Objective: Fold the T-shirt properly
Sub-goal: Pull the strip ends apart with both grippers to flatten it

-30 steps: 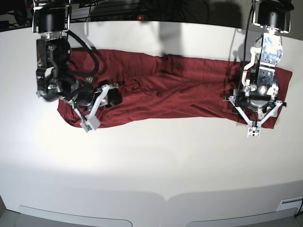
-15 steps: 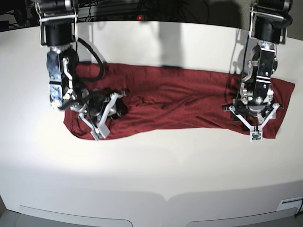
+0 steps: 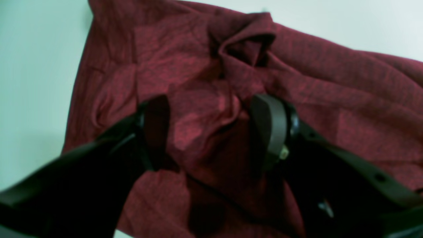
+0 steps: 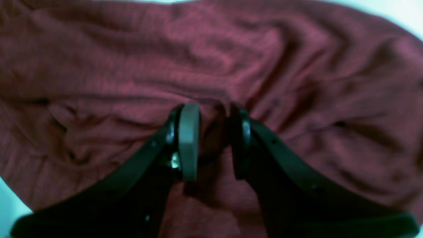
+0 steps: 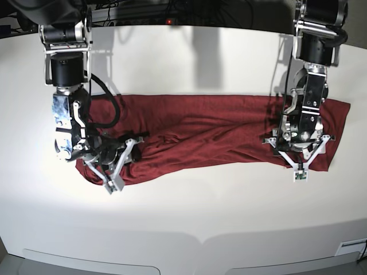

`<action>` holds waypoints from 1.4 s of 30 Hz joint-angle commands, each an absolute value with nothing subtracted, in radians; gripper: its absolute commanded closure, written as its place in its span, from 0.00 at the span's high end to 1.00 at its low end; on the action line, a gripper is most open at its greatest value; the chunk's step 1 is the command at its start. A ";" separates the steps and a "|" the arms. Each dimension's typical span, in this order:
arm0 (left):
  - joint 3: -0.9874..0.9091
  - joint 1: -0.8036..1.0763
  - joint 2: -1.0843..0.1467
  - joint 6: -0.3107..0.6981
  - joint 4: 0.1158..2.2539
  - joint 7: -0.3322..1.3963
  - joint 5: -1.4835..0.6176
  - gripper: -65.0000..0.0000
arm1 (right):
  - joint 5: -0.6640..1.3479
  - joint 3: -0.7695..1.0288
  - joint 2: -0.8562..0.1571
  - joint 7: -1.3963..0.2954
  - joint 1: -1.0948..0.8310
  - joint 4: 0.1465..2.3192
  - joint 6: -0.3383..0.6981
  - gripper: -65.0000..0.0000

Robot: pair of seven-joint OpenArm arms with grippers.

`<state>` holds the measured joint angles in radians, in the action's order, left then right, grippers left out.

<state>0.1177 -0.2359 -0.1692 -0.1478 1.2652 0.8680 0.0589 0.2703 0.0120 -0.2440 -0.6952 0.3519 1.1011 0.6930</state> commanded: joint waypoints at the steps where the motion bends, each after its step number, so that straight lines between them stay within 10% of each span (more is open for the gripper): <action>1: 0.117 -0.258 -0.172 -0.142 1.288 0.865 0.062 0.58 | 0.292 0.014 -0.252 -0.683 0.383 1.146 0.698 0.26; 42: 0.117 -0.274 -0.176 -0.143 1.448 0.875 0.377 0.70 | 0.572 0.028 -0.361 -0.786 0.377 1.318 0.698 0.26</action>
